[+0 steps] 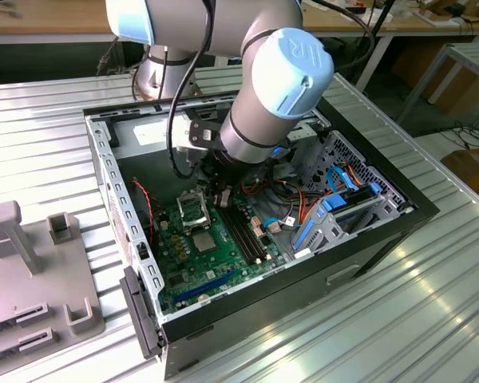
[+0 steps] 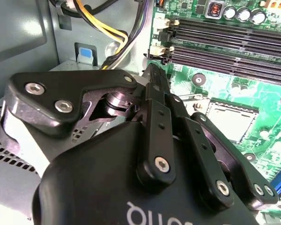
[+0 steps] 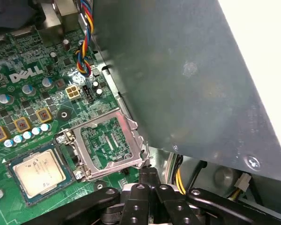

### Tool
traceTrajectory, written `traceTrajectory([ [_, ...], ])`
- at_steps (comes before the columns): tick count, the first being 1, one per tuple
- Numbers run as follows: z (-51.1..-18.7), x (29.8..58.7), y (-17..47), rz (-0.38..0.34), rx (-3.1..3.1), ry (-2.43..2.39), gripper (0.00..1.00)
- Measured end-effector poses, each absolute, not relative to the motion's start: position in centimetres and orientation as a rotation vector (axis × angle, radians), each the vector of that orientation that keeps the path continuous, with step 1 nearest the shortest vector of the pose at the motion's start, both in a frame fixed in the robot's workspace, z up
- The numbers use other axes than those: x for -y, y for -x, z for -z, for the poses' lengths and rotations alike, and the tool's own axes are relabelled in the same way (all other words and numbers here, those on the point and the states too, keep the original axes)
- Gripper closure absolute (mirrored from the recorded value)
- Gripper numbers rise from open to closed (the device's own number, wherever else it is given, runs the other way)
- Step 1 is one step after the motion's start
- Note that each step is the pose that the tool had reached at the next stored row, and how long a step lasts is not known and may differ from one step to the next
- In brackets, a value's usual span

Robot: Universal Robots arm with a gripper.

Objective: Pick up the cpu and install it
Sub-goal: 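Close the cpu cover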

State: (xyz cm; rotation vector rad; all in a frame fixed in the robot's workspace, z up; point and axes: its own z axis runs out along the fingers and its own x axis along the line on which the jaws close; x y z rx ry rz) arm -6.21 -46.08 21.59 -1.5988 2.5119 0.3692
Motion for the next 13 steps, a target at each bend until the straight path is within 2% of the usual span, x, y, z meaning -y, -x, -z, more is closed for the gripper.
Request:
traceTrajectory([
  [13, -22.7, 46.1, 6.2, -0.353, -2.520, 1.604, 0.89],
])
